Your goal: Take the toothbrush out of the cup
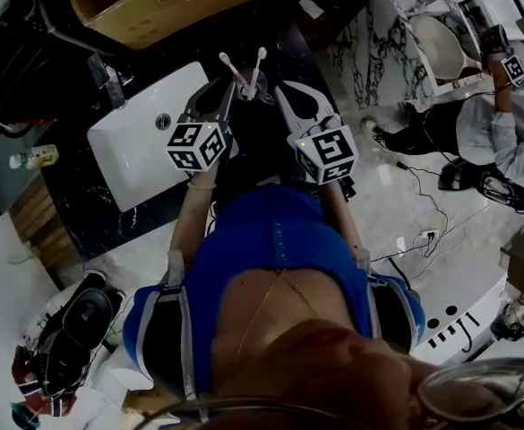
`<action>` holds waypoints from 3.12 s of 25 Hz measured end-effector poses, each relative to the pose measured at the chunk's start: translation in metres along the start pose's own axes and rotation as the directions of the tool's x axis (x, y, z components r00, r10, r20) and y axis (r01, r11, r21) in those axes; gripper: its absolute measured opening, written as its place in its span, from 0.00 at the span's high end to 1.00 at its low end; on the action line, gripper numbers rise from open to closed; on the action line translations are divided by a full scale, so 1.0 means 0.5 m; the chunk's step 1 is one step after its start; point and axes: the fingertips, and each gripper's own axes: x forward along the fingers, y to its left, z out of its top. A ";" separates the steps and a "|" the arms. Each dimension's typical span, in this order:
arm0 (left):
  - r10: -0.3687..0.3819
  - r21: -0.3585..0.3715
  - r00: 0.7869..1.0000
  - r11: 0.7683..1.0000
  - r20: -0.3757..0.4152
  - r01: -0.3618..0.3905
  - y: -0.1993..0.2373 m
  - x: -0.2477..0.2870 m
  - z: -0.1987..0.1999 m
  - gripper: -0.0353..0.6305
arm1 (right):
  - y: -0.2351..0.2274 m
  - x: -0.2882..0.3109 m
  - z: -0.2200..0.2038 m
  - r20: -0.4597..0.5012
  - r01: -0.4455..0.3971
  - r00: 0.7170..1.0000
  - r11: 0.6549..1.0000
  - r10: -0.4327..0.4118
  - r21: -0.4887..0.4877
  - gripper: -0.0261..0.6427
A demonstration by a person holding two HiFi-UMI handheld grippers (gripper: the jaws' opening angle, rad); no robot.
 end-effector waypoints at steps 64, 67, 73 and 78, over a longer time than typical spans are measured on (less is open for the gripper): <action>-0.081 0.085 0.976 0.994 0.203 0.065 -0.035 -0.124 0.156 0.91 | 0.019 -0.045 -0.016 -0.030 -0.008 1.000 1.000 0.008 -0.019 0.96; -0.062 0.079 0.975 0.996 0.212 0.046 -0.029 -0.148 0.159 0.91 | 0.033 -0.034 -0.009 -0.024 -0.033 0.999 0.999 0.032 -0.025 0.96; -0.038 0.073 0.975 0.997 0.218 0.023 -0.021 -0.192 0.155 0.91 | 0.050 -0.025 -0.009 -0.025 -0.058 0.998 0.998 0.058 -0.035 0.96; -0.027 0.063 0.975 0.998 0.220 0.014 -0.012 -0.209 0.150 0.91 | 0.045 -0.014 -0.011 -0.039 -0.060 0.998 0.997 0.058 -0.043 0.96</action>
